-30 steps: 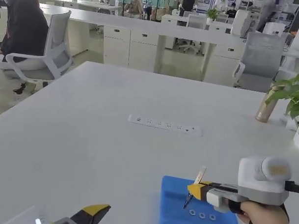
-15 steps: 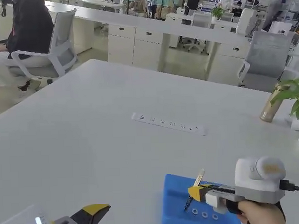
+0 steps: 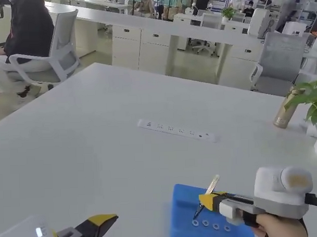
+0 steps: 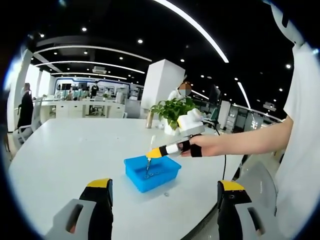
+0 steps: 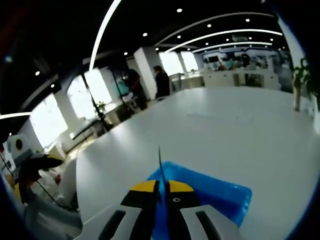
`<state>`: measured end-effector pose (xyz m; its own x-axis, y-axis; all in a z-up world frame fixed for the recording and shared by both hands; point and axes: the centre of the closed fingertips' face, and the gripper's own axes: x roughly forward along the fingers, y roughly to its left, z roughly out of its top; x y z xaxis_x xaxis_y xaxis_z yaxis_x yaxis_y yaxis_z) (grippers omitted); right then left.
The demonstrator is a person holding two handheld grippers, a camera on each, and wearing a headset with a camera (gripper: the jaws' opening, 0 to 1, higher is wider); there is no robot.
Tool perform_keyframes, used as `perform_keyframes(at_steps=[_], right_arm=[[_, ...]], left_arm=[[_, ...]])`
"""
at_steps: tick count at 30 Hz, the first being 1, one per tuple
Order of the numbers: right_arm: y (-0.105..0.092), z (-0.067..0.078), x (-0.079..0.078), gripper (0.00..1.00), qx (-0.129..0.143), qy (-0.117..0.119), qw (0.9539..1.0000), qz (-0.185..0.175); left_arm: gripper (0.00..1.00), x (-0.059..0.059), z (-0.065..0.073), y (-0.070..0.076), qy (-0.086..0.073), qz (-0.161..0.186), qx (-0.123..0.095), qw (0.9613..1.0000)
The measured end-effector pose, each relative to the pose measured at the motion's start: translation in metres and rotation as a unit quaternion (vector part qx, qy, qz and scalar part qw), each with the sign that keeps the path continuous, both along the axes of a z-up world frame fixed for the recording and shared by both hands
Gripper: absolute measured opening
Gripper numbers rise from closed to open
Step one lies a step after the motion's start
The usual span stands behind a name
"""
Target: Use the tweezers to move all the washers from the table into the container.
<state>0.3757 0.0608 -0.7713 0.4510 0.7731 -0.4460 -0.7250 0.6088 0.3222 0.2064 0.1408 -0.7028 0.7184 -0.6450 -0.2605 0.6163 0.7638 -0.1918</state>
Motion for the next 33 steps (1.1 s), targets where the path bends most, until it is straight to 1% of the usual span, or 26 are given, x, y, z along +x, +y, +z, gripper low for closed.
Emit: perform_keyframes(at_steps=[2, 3, 4, 7, 9, 12, 14, 15, 17, 18, 20, 23, 27, 28, 32, 33], right_arm=[[-0.001, 0.011, -0.006, 0.03, 0.012, -0.009, 0.9999, 0.0], [-0.002, 0.018, -0.011, 0.03, 0.025, -0.01, 0.9996, -0.002], [-0.002, 0.02, -0.013, 0.03, 0.029, -0.011, 0.9995, -0.002], [-0.007, 0.036, -0.025, 0.03, 0.053, -0.014, 0.9985, -0.003], [-0.009, 0.041, -0.036, 0.03, 0.066, -0.009, 0.9978, 0.0], [-0.011, 0.041, -0.053, 0.03, 0.073, 0.003, 0.9973, 0.006], [-0.013, 0.036, -0.063, 0.03, 0.079, 0.018, 0.9967, 0.006], [-0.014, 0.032, -0.065, 0.03, 0.077, 0.019, 0.9968, 0.007], [-0.018, 0.018, -0.069, 0.03, 0.067, 0.03, 0.9973, 0.002], [-0.021, 0.011, -0.07, 0.03, 0.06, 0.036, 0.9975, -0.009], [-0.022, 0.0, -0.073, 0.03, 0.043, 0.032, 0.9985, -0.009], [-0.02, -0.012, -0.077, 0.03, 0.035, 0.036, 0.9987, -0.008], [-0.02, -0.028, -0.078, 0.03, 0.002, 0.029, 0.9996, -0.004], [-0.019, -0.031, -0.078, 0.03, -0.004, 0.028, 0.9996, -0.001], [-0.017, -0.035, -0.079, 0.03, -0.006, 0.029, 0.9995, 0.008], [-0.017, -0.037, -0.08, 0.03, -0.01, 0.03, 0.9994, 0.012]], left_arm=[[0.87, 0.0, 0.0, -0.001, 0.002, -0.001, -0.003, 1.0], [0.87, -0.001, -0.001, -0.002, 0.002, -0.002, -0.002, 1.0], [0.87, -0.001, -0.001, -0.002, 0.002, -0.003, -0.001, 1.0], [0.86, -0.002, -0.002, -0.006, 0.004, -0.009, 0.001, 0.9999], [0.86, -0.002, -0.002, -0.007, 0.005, -0.012, 0.001, 0.9999], [0.85, -0.002, -0.002, -0.01, 0.005, -0.017, 0.001, 0.9999], [0.85, -0.003, -0.003, -0.012, 0.006, -0.02, 0.003, 0.9998], [0.85, -0.003, -0.003, -0.012, 0.006, -0.021, 0.003, 0.9997], [0.84, -0.004, -0.004, -0.013, 0.007, -0.024, 0.004, 0.9997], [0.84, -0.004, -0.004, -0.014, 0.007, -0.025, 0.004, 0.9996], [0.84, -0.005, -0.004, -0.014, 0.008, -0.027, 0.006, 0.9996], [0.84, -0.005, -0.004, -0.014, 0.009, -0.027, 0.005, 0.9996], [0.84, -0.006, -0.006, -0.013, 0.012, -0.027, 0.01, 0.9995], [0.84, -0.006, -0.006, -0.013, 0.012, -0.028, 0.01, 0.9995], [0.84, -0.006, -0.006, -0.013, 0.011, -0.027, 0.01, 0.9995], [0.84, -0.006, -0.005, -0.013, 0.011, -0.026, 0.01, 0.9995]])
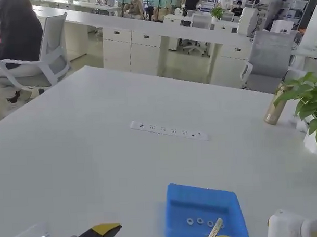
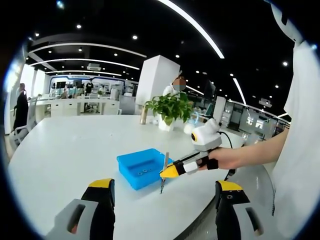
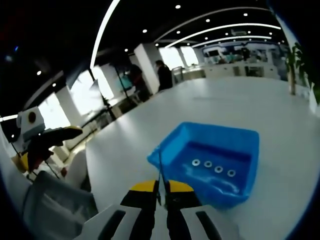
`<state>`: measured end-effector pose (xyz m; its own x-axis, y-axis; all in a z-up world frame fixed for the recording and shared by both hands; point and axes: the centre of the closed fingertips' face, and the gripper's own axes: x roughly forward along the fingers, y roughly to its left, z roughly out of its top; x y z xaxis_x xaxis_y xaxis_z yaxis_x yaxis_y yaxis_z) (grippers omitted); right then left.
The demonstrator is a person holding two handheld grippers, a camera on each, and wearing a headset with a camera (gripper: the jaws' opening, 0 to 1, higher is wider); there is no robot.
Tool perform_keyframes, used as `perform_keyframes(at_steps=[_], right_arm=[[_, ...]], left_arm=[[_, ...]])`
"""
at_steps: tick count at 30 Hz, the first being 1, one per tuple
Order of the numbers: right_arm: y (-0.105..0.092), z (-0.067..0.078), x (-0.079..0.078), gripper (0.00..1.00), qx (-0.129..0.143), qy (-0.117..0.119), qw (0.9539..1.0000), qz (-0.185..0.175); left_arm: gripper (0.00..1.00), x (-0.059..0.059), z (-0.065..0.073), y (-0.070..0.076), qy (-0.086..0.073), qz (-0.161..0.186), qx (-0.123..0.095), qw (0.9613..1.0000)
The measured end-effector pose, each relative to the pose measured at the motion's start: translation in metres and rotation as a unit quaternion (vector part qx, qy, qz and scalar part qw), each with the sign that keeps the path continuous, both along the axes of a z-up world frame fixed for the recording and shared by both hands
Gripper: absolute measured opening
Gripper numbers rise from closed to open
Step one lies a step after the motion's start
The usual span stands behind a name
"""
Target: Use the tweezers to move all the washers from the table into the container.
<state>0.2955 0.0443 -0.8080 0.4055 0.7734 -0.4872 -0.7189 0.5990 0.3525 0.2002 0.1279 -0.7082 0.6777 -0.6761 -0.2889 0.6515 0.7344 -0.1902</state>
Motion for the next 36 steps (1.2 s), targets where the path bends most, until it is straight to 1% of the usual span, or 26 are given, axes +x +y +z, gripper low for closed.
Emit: perform_keyframes(at_steps=[1, 4, 5, 7, 9, 12, 14, 16, 17, 18, 19, 20, 23, 24, 25, 27, 29, 30, 31, 32, 35, 36], right_arm=[[-0.001, -0.002, 0.0, 0.03, -0.005, 0.002, 1.0, 0.002], [0.001, 0.0, -0.002, 0.03, -0.003, -0.001, 1.0, 0.003], [0.002, 0.001, -0.003, 0.03, -0.009, -0.009, 0.9999, 0.006], [0.002, 0.003, -0.004, 0.03, -0.014, -0.016, 0.9997, 0.009], [0.004, 0.007, -0.004, 0.03, -0.007, -0.018, 0.9998, 0.005], [0.003, 0.005, -0.003, 0.04, -0.009, -0.019, 0.9998, 0.005], [0.005, 0.002, -0.007, 0.04, -0.011, -0.01, 0.9998, 0.013], [0.009, 0.003, -0.011, 0.04, -0.005, -0.008, 0.9997, 0.021], [0.01, 0.002, -0.012, 0.04, -0.007, -0.012, 0.9996, 0.023], [0.007, -0.001, -0.013, 0.03, -0.026, -0.016, 0.9991, 0.03], [0.008, 0.001, -0.013, 0.04, -0.031, -0.032, 0.9985, 0.033], [0.009, 0.002, -0.014, 0.04, -0.031, -0.034, 0.9982, 0.037], [0.015, 0.004, -0.021, 0.04, -0.046, -0.055, 0.9957, 0.06], [0.015, 0.003, -0.023, 0.04, -0.055, -0.064, 0.9941, 0.069], [0.016, 0.002, -0.025, 0.04, -0.066, -0.077, 0.9914, 0.082], [0.019, -0.001, -0.027, 0.04, -0.074, -0.082, 0.9895, 0.093], [0.021, -0.004, -0.033, 0.04, -0.086, -0.096, 0.9857, 0.108], [0.022, -0.004, -0.033, 0.04, -0.087, -0.099, 0.9854, 0.107], [0.022, -0.004, -0.034, 0.04, -0.09, -0.102, 0.9847, 0.109], [0.023, -0.005, -0.036, 0.04, -0.091, -0.108, 0.9837, 0.111], [0.025, -0.006, -0.039, 0.04, -0.095, -0.118, 0.9811, 0.12], [0.026, -0.007, -0.041, 0.04, -0.1, -0.127, 0.9783, 0.129]], left_arm=[[0.84, 0.0, 0.0, 0.0, 0.0, 0.0, -0.001, 1.0], [0.84, 0.0, 0.0, 0.0, 0.0, 0.0, 0.001, 1.0], [0.84, 0.0, 0.0, 0.0, 0.0, 0.0, 0.002, 1.0], [0.84, -0.001, 0.0, -0.001, -0.001, -0.001, 0.003, 1.0], [0.83, -0.001, 0.0, -0.001, -0.001, 0.0, 0.002, 1.0], [0.83, -0.001, 0.001, -0.001, -0.002, 0.0, 0.002, 1.0], [0.83, -0.002, 0.001, -0.001, -0.003, -0.002, 0.004, 1.0], [0.83, -0.003, 0.0, -0.001, -0.006, -0.003, 0.01, 0.9999], [0.83, -0.003, 0.0, 0.0, -0.006, -0.003, 0.011, 0.9999], [0.83, -0.003, 0.0, 0.0, -0.005, -0.003, 0.011, 0.9999], [0.83, -0.003, 0.0, 0.0, -0.006, -0.002, 0.01, 0.9999], [0.83, -0.003, 0.0, 0.001, -0.006, -0.001, 0.009, 0.9999], [0.83, -0.003, 0.001, 0.001, -0.008, 0.002, 0.009, 0.9999], [0.83, -0.003, 0.001, 0.001, -0.008, 0.002, 0.008, 0.9999], [0.83, -0.003, 0.001, 0.001, -0.009, 0.002, 0.008, 0.9999], [0.83, -0.003, 0.001, 0.001, -0.008, 0.002, 0.009, 0.9999], [0.83, -0.003, -0.001, 0.0, -0.006, 0.002, 0.01, 0.9999], [0.83, -0.002, -0.002, 0.0, -0.002, 0.004, 0.01, 0.9999], [0.83, -0.001, -0.002, 0.0, 0.001, 0.006, 0.008, 1.0], [0.83, 0.001, 0.0, -0.001, 0.005, 0.008, -0.002, 1.0], [0.82, 0.007, 0.005, -0.005, 0.007, 0.013, -0.015, 0.9998], [0.82, 0.01, 0.008, -0.008, 0.006, 0.01, -0.018, 0.9998]])
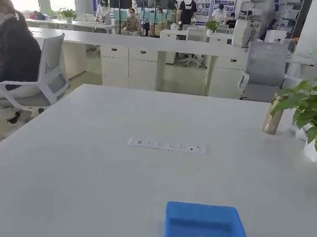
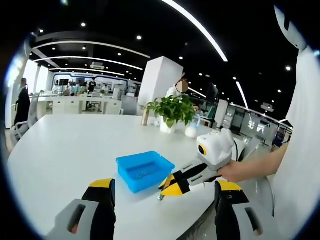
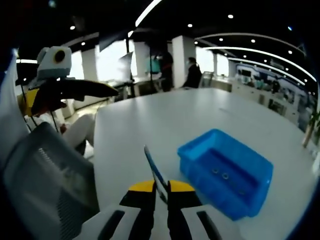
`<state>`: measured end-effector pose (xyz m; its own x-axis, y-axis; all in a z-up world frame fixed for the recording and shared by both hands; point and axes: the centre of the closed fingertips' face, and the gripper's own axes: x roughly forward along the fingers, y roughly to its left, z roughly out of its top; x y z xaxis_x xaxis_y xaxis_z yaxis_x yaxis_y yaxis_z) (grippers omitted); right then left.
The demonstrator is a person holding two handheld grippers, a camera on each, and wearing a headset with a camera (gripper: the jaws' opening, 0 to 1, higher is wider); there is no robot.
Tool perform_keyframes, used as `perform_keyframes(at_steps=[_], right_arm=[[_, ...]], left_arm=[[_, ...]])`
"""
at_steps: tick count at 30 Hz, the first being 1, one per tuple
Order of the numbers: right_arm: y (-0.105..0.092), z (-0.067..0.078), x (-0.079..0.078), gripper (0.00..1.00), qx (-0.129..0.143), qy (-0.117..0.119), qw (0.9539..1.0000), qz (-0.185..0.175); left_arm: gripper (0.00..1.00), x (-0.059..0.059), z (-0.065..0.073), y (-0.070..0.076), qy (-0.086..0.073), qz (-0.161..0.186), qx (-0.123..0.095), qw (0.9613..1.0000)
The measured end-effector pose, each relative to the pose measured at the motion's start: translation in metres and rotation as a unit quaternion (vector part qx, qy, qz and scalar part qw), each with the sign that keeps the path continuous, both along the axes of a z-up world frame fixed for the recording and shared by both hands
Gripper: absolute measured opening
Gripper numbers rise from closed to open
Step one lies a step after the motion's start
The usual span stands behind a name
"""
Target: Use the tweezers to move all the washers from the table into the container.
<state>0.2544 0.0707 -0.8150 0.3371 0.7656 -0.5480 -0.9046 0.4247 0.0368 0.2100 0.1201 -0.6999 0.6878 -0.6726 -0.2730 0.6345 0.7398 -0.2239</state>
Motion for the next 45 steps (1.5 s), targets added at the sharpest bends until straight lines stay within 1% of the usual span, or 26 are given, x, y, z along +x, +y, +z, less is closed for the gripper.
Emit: perform_keyframes(at_steps=[2, 4, 5, 6, 7, 8, 10, 11, 12, 15, 18, 22, 25, 29, 30, 31, 32, 33, 36, 38, 40, 43, 44, 45], right_arm=[[0.003, 0.0, -0.004, 0.05, -0.008, -0.009, 0.9999, 0.012], [0.004, -0.001, -0.005, 0.05, -0.012, -0.007, 0.9997, 0.02], [0.004, -0.002, -0.004, 0.05, -0.015, -0.011, 0.9996, 0.022], [0.003, -0.002, -0.003, 0.05, -0.02, -0.018, 0.9993, 0.026], [0.003, -0.002, -0.003, 0.05, -0.024, -0.02, 0.9991, 0.027], [0.002, -0.001, -0.003, 0.04, -0.028, -0.019, 0.999, 0.028], [0.0, -0.002, -0.002, 0.04, -0.033, -0.022, 0.9988, 0.028], [-0.003, -0.002, -0.001, 0.04, -0.032, -0.019, 0.999, 0.025], [-0.005, -0.003, 0.001, 0.04, -0.029, -0.016, 0.9992, 0.021], [-0.007, -0.003, 0.002, 0.04, -0.027, -0.014, 0.9995, 0.011], [-0.011, -0.003, 0.004, 0.03, -0.028, -0.011, 0.9995, 0.0], [-0.016, -0.002, 0.005, 0.03, -0.022, 0.002, 0.9996, -0.018], [-0.019, 0.0, 0.005, 0.03, -0.015, 0.012, 0.9995, -0.027], [-0.022, 0.001, 0.009, 0.02, 0.0, 0.027, 0.9989, -0.04], [-0.021, 0.003, 0.008, 0.02, 0.009, 0.033, 0.9984, -0.044], [-0.019, 0.007, 0.009, 0.02, 0.03, 0.037, 0.9975, -0.053], [-0.019, 0.009, 0.01, 0.02, 0.034, 0.037, 0.9973, -0.054], [-0.02, 0.013, 0.013, 0.02, 0.044, 0.037, 0.9965, -0.06], [-0.023, 0.02, 0.017, 0.03, 0.038, 0.029, 0.997, -0.061], [-0.023, 0.028, 0.021, 0.03, 0.048, 0.022, 0.9965, -0.065], [-0.024, 0.038, 0.027, 0.03, 0.067, 0.022, 0.9947, -0.075], [-0.027, 0.05, 0.034, 0.03, 0.074, 0.014, 0.9938, -0.081], [-0.03, 0.053, 0.041, 0.03, 0.08, 0.011, 0.9926, -0.09], [-0.031, 0.056, 0.045, 0.03, 0.081, 0.008, 0.9921, -0.095]], left_arm=[[0.82, 0.003, 0.006, -0.006, -0.009, -0.008, -0.004, 0.9999], [0.82, 0.003, 0.01, -0.01, -0.015, -0.017, -0.008, 0.9997], [0.82, 0.003, 0.01, -0.011, -0.014, -0.02, -0.007, 0.9997], [0.82, 0.003, 0.008, -0.014, -0.01, -0.029, -0.002, 0.9995], [0.82, 0.002, 0.007, -0.015, -0.009, -0.034, 0.005, 0.9994], [0.82, 0.002, 0.006, -0.016, -0.013, -0.038, 0.014, 0.9991], [0.81, 0.002, 0.006, -0.017, -0.016, -0.036, 0.02, 0.999], [0.81, 0.002, 0.007, -0.017, -0.017, -0.034, 0.018, 0.9991], [0.81, 0.003, 0.01, -0.017, -0.02, -0.028, 0.009, 0.9994], [0.81, -0.001, 0.011, -0.019, -0.018, -0.026, -0.001, 0.9995], [0.8, -0.006, 0.007, -0.018, -0.015, -0.023, 0.006, 0.9996], [0.8, -0.011, 0.003, -0.015, -0.007, -0.016, 0.004, 0.9998], [0.79, -0.012, 0.001, -0.014, -0.005, -0.015, 0.005, 0.9999], [0.78, -0.011, 0.001, -0.013, -0.005, -0.015, 0.005, 0.9999], [0.78, -0.01, 0.002, -0.013, -0.006, -0.014, 0.004, 0.9999], [0.77, -0.01, 0.002, -0.013, -0.007, -0.014, 0.002, 0.9999], [0.77, -0.01, 0.003, -0.014, -0.008, -0.013, 0.0, 0.9999], [0.77, -0.01, 0.004, -0.014, -0.008, -0.013, -0.002, 0.9999], [0.77, -0.01, 0.004, -0.012, -0.01, -0.01, -0.002, 0.9999], [0.77, -0.011, 0.004, -0.011, -0.009, -0.009, -0.002, 0.9999], [0.77, -0.012, 0.003, -0.01, -0.01, -0.007, -0.003, 0.9999], [0.76, -0.014, 0.001, -0.007, -0.007, -0.003, -0.002, 1.0], [0.76, -0.014, 0.001, -0.005, -0.007, -0.001, -0.002, 1.0], [0.76, -0.015, 0.0, -0.003, -0.007, 0.002, -0.003, 1.0]])
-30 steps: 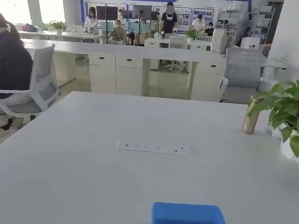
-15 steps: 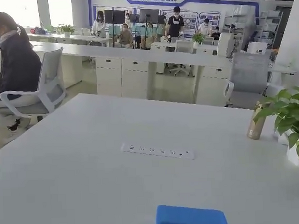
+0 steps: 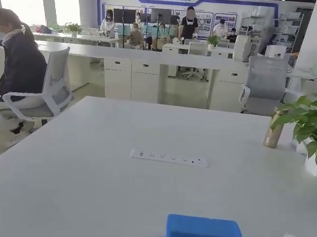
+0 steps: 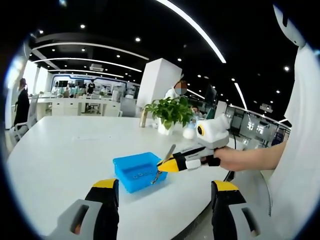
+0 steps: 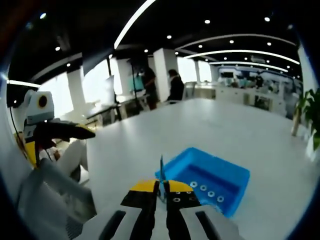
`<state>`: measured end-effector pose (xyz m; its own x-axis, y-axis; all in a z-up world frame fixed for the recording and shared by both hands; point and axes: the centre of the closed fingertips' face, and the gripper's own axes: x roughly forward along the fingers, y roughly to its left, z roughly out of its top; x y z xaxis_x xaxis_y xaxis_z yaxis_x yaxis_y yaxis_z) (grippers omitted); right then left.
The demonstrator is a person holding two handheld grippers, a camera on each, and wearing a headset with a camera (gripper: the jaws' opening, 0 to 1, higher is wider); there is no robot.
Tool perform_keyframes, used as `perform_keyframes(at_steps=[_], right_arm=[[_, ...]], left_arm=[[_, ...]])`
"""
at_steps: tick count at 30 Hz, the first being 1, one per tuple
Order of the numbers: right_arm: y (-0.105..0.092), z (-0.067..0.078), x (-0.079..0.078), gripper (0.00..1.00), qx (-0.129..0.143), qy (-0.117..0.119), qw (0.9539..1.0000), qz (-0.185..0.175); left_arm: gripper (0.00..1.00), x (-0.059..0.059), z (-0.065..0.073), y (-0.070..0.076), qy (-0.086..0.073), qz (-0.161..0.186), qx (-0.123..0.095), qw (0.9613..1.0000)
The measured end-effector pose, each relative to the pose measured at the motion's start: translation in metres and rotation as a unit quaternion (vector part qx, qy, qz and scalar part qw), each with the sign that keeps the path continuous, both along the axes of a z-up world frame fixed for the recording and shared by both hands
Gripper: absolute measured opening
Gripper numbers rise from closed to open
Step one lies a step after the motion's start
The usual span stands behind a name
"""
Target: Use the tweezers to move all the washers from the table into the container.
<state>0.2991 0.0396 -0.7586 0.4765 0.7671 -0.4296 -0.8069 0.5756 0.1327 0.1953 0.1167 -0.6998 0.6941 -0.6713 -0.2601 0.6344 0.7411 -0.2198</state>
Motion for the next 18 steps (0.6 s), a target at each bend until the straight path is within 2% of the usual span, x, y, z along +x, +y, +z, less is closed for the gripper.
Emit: perform_keyframes(at_steps=[6, 10, 11, 15, 18], right_arm=[[0.003, 0.032, 0.016, 0.03, 0.011, -0.026, 0.9996, 0.0], [0.007, 0.05, 0.035, 0.03, 0.017, -0.043, 0.9989, -0.003], [0.008, 0.054, 0.043, 0.03, 0.025, -0.043, 0.9987, -0.006], [0.014, 0.059, 0.062, 0.03, 0.031, -0.041, 0.9986, -0.012], [0.018, 0.052, 0.078, 0.03, 0.049, -0.008, 0.9984, -0.026]], left_arm=[[0.75, 0.002, 0.002, 0.009, -0.001, 0.02, -0.013, 0.9997], [0.74, 0.001, 0.004, 0.011, -0.005, 0.018, -0.007, 0.9998], [0.74, 0.001, 0.004, 0.011, -0.006, 0.019, -0.006, 0.9998], [0.73, 0.0, 0.006, 0.014, -0.007, 0.023, -0.01, 0.9997], [0.73, -0.001, 0.007, 0.015, -0.007, 0.022, -0.009, 0.9997]])
